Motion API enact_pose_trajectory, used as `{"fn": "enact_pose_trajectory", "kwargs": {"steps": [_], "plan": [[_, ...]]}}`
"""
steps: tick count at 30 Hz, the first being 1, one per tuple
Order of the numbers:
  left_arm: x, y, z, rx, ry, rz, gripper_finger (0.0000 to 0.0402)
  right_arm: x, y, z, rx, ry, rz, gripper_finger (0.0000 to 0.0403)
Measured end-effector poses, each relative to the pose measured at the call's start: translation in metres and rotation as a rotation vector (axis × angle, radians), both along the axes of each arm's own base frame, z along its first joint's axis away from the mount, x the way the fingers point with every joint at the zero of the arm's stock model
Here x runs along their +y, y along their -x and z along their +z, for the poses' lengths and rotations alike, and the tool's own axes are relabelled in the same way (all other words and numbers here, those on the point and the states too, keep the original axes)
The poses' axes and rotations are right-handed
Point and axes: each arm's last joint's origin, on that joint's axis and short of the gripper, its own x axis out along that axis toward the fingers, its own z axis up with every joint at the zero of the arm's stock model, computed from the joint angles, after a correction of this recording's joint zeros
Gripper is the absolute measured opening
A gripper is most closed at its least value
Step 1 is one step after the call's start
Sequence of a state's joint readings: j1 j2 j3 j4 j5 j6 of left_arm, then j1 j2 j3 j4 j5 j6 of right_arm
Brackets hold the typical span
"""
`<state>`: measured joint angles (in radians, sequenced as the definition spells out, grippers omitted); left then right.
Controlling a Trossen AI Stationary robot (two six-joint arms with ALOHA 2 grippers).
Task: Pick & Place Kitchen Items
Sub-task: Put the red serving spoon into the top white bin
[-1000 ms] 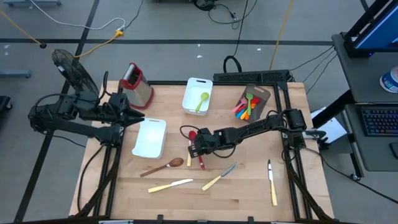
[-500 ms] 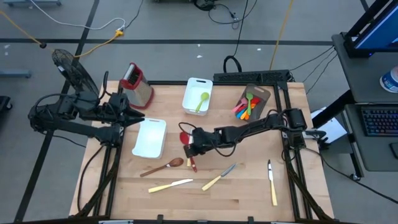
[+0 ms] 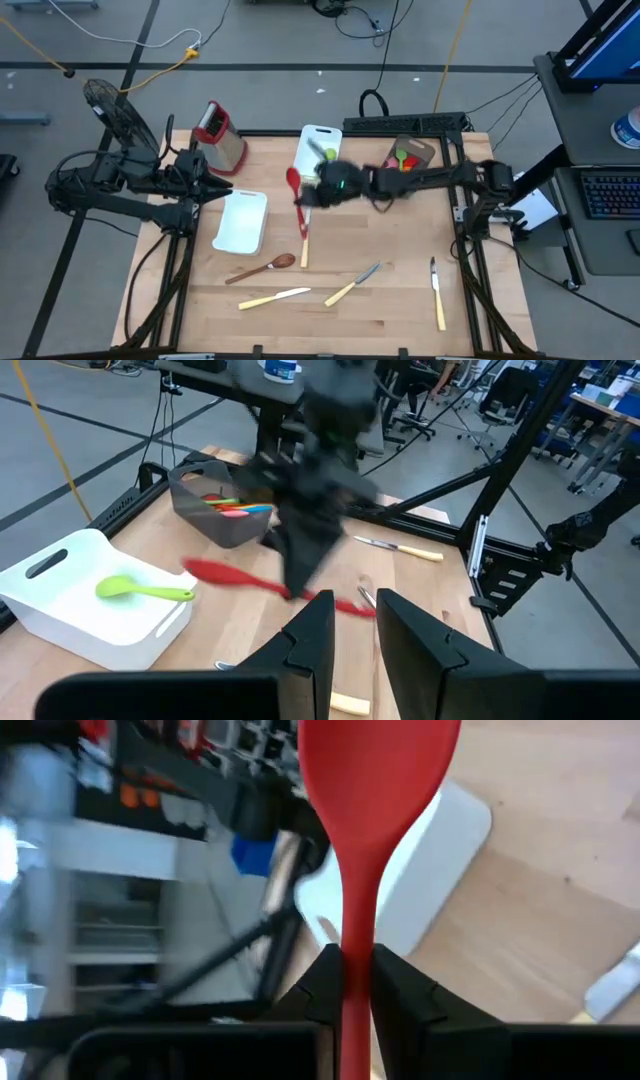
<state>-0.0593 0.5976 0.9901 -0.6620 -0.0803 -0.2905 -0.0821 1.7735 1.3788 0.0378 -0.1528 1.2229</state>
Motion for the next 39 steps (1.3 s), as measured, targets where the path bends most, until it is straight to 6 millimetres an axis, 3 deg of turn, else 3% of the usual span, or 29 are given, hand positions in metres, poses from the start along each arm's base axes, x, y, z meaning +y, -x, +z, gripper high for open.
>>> {"fn": "enact_pose_trajectory", "kwargs": {"steps": [7, 11, 15, 23, 39], "plan": [[0.000, 0.000, 0.000, 0.000, 0.000, 0.000, 0.0081, -0.083, 0.026, 0.019, -0.045, -0.238, -0.032, 0.0024], [0.000, 0.000, 0.000, -0.001, 0.000, 0.000, 0.0081, -0.129, 0.045, 0.018, -0.039, -0.385, -0.074, 0.0024], [0.000, -0.001, 0.000, 0.001, 0.000, 0.000, 0.0081, -0.158, 0.059, 0.005, 0.019, -0.508, -0.071, 0.0024], [0.000, -0.010, -0.003, 0.035, -0.005, 0.005, 0.0081, -0.179, 0.072, -0.019, 0.135, -0.633, -0.105, 0.0024], [-0.001, -0.023, -0.007, 0.076, -0.038, 0.017, 0.0081, -0.201, 0.052, -0.058, 0.095, -0.712, -0.159, 0.0033]]}}
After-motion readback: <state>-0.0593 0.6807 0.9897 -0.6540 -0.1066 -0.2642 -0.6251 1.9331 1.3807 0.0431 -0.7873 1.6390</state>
